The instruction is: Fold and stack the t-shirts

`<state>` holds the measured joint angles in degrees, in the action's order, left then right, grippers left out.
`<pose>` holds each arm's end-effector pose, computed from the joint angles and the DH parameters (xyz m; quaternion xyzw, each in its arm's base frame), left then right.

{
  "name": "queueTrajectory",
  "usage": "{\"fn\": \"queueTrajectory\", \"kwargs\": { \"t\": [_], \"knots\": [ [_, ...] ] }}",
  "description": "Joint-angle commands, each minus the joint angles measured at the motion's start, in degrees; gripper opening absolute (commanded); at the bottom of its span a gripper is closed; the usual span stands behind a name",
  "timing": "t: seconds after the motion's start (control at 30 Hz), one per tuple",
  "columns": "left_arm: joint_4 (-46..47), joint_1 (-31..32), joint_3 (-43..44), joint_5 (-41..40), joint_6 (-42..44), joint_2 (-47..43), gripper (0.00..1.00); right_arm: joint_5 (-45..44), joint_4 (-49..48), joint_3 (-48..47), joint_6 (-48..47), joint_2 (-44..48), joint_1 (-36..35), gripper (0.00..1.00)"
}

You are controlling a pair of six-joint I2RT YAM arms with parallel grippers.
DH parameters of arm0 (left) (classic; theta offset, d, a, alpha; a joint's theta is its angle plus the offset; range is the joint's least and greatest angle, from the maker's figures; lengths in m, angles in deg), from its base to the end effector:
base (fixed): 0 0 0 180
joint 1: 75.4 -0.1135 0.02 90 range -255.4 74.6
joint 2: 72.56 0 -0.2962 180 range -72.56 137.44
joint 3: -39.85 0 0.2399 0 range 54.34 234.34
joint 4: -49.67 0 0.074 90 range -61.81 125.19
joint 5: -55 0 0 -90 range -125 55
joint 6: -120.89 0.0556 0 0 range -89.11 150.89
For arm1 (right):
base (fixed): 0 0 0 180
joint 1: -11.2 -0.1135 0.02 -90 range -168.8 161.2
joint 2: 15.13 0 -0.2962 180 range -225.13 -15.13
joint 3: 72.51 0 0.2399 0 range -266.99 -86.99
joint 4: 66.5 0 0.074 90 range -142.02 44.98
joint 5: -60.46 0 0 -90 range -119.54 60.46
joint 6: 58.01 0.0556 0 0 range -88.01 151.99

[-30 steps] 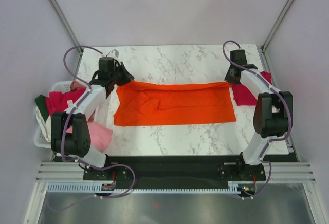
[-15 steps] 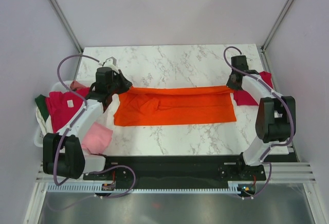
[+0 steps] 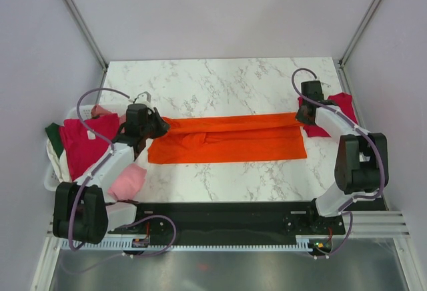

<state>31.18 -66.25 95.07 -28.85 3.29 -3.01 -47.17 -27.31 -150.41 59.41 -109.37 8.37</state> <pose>0.2534 -0.0468 0.2616 -0.1152 0.8696 -0.1953 0.4386 0.3444 0.0002 0.2367 0.2453 0.9125 -0.0649 0.3208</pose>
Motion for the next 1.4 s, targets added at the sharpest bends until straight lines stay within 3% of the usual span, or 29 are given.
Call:
{"fn": "queueTrajectory", "kwargs": {
  "t": [0.0, 0.17, 0.2, 0.23, 0.27, 0.33, 0.37, 0.5, 0.53, 0.7, 0.87, 1.07, 1.37],
  "knots": [
    [2.8, 0.3, -3.8, -0.9, -2.2, -2.3, 0.02, -3.4, -3.3, 3.5, 2.5, 3.4, 0.3, 0.03],
    [3.8, 0.3, -8.5, -0.1, -4.1, -4.7, 0.02, -4.1, -5.5, 7.8, 4.9, 5.5, 0.3, 0.09],
    [3.8, 0.3, -9.5, -0.2, -4.2, -5.3, 0.02, -3.9, -6.0, 8.7, 5.2, 5.8, 0.3, 0.16],
    [3.8, 0.3, -10.1, -0.1, -4.6, -5.5, 0.02, -3.9, -6.2, 9.2, 5.5, 6.0, 0.3, 0.38],
    [3.7, 0.3, -10.6, 0.1, -4.8, -5.7, 0.02, -3.8, -6.3, 9.6, 5.7, 6.6, 0.3, 0.46],
    [3.8, 0.3, -11.7, 0.4, -5.6, -6.2, 0.06, -4.2, -6.7, 11.2, 6.2, 7.9, 0.2, 0.49],
    [3.7, 0.3, -12.1, 0.6, -5.8, -6.4, 0.12, -4.0, -7.0, 12.0, 6.2, 9.1, 0.2, 0.49],
    [3.8, 0.3, -13.9, 1.7, -6.2, -9.1, 0.56, -1.7, -9.1, 14.0, 4.1, 16.3, -0.5, 0.55],
    [3.7, 0.3, -14.3, 1.9, -5.8, -11.4, 0.61, 0.6, -9.1, 13.3, 2.7, 17.3, -1.6, 0.56],
    [1.5, 0.3, -11.0, 0.9, -6.2, -15.3, 0.65, 17.1, -12.2, 10.9, -0.7, 15.7, -7.4, 0.58],
    [-5.5, -0.5, -1.5, 1.5, -5.3, -2.1, 0.62, 33.6, -15.0, 4.1, -0.6, 7.1, -16.5, 0.57],
    [-7.9, -2.1, 10.6, 2.4, -4.4, 11.9, 0.57, 41.8, -17.8, -5.4, 1.7, -4.7, -23.6, 0.56],
    [-8.0, -4.9, 15.1, 3.4, -4.5, 23.9, 0.55, 47.8, -17.8, -17.8, 3.2, -20.3, -28.0, 0.55]
  ]
}}
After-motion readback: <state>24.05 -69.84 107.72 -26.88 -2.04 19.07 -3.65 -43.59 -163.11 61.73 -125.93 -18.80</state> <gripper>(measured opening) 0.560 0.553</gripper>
